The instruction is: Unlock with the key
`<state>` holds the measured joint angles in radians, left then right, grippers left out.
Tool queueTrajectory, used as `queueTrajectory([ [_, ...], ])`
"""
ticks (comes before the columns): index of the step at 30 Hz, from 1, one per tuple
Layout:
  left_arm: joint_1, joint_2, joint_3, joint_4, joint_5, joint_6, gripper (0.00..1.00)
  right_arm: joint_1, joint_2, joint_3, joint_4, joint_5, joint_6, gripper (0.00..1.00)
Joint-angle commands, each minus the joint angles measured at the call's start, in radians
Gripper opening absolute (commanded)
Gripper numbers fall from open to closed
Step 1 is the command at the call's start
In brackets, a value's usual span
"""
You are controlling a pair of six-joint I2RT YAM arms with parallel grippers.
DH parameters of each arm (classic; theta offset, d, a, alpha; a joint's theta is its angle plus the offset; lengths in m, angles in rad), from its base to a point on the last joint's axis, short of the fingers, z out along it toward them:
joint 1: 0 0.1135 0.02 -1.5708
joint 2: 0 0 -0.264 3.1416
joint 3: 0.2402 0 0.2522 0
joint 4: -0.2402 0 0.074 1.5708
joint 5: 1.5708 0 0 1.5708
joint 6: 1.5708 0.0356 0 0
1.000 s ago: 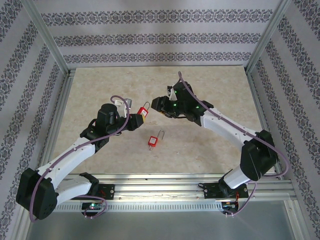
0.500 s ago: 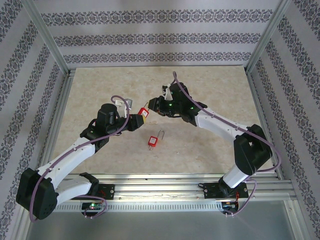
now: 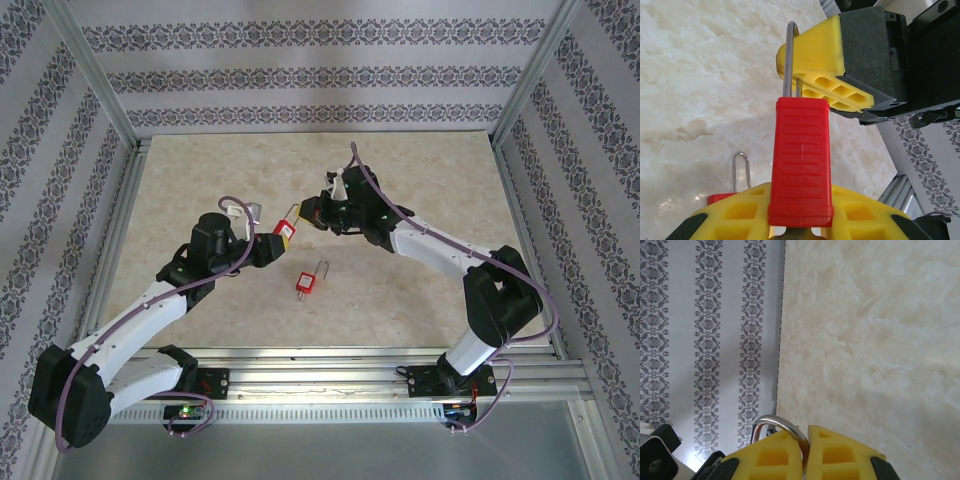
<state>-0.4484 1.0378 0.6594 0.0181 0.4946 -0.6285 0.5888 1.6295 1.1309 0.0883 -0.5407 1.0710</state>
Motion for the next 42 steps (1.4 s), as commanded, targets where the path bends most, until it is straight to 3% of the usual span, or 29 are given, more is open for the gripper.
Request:
queueTrajectory([
  [1,0.010,-0.043,-0.021,-0.012,0.026,0.016,0.03,-0.056,-0.005,-0.025,0.038,0.065,0.032,0.00],
  [9,0.009,-0.086,-0.031,-0.096,-0.017,0.071,0.03,-0.095,-0.024,-0.044,0.018,0.056,0.050,0.02],
  [13,0.010,-0.068,0.000,-0.156,-0.057,0.141,0.03,-0.096,-0.049,-0.051,-0.003,0.045,0.062,0.48],
  [22,0.011,0.003,0.050,-0.197,-0.085,0.206,0.03,-0.112,-0.129,-0.042,-0.147,0.088,-0.074,0.79],
  [28,0.013,0.059,-0.016,-0.156,-0.121,0.178,0.02,-0.112,-0.159,-0.073,-0.165,0.105,-0.130,0.88],
  [36,0.017,0.102,-0.147,0.019,-0.060,0.082,0.02,-0.119,-0.153,-0.074,-0.206,0.116,-0.171,0.91],
  [42,0.075,0.157,-0.235,0.210,0.022,-0.031,0.02,-0.115,-0.145,-0.080,-0.208,0.120,-0.180,0.92],
])
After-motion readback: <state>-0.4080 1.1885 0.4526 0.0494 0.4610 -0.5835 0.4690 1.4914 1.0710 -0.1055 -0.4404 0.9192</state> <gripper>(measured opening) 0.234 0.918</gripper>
